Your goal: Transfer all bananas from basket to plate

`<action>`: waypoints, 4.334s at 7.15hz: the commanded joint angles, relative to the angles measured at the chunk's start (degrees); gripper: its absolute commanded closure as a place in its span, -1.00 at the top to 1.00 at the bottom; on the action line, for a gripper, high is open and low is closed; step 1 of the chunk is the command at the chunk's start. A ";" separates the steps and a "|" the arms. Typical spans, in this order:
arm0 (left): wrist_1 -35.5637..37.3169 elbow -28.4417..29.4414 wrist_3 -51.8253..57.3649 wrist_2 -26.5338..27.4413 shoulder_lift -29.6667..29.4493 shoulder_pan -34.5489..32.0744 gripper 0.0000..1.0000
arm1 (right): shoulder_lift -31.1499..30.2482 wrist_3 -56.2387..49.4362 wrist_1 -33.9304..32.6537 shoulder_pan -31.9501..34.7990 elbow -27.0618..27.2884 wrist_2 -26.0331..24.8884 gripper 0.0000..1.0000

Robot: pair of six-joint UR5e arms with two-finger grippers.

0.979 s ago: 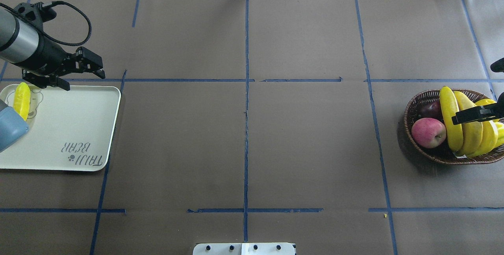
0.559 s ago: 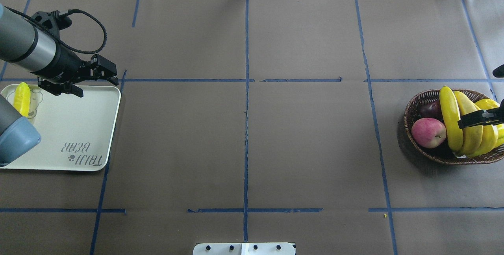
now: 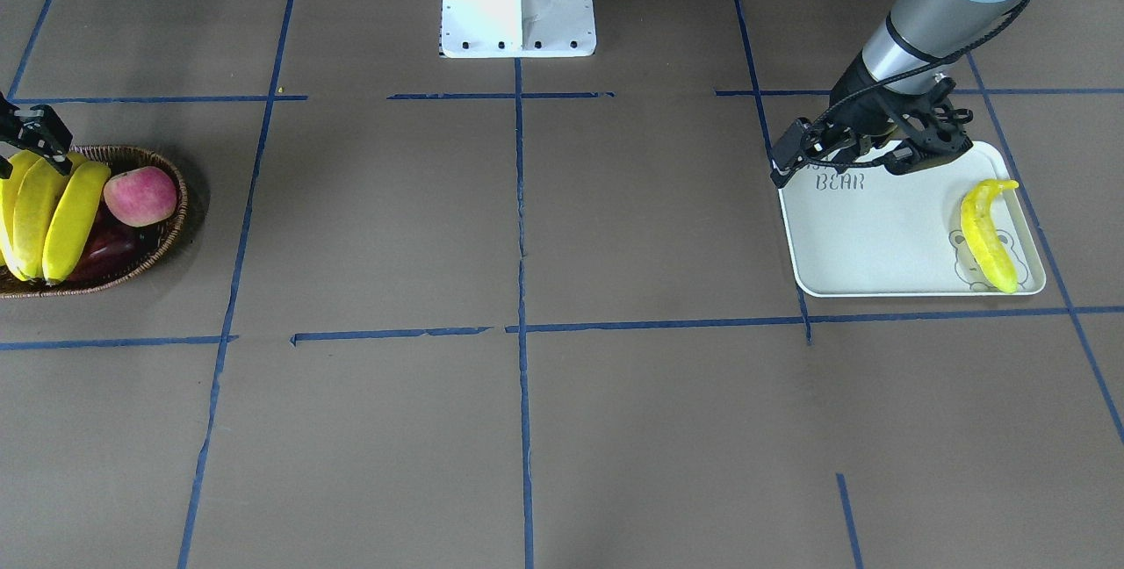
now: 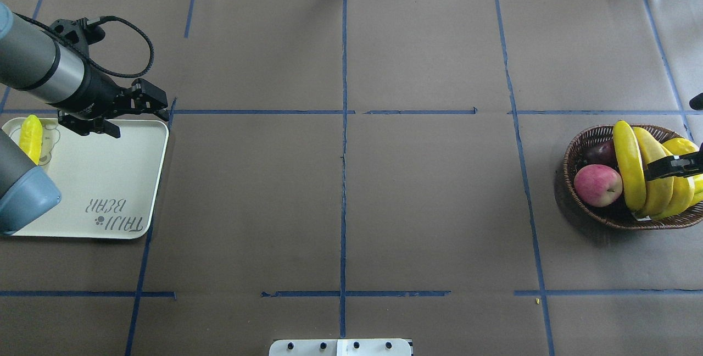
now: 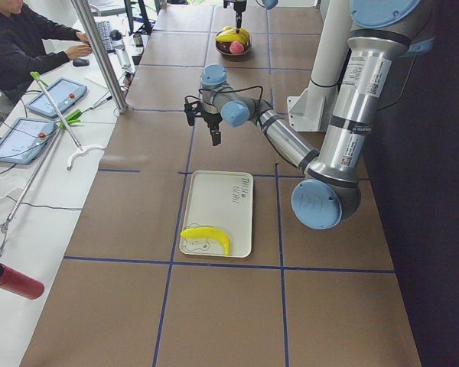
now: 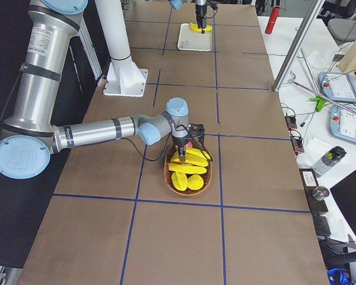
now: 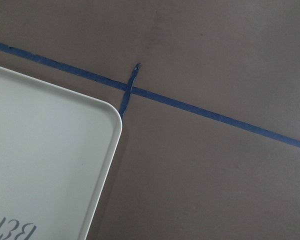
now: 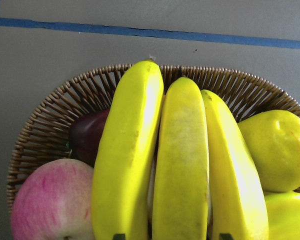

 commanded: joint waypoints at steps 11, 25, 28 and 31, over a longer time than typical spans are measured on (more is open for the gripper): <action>0.05 0.00 -0.01 -0.10 0.17 0.01 0.99 | 0.44 -2.17 -0.09 -0.13 -1.86 0.17 0.28; 0.05 -0.27 -0.01 -0.28 0.26 0.01 0.99 | 4.36 -2.17 -0.09 15.17 7.72 14.90 -1.00; -0.74 0.87 -4.90 -0.54 -5.68 2.37 0.99 | 22.25 18.80 0.96 -0.76 4.82 14.59 -0.99; -26.29 4.98 -24.54 -0.63 -8.70 5.27 0.99 | 37.59 39.37 1.05 -19.23 4.73 -4.26 -0.97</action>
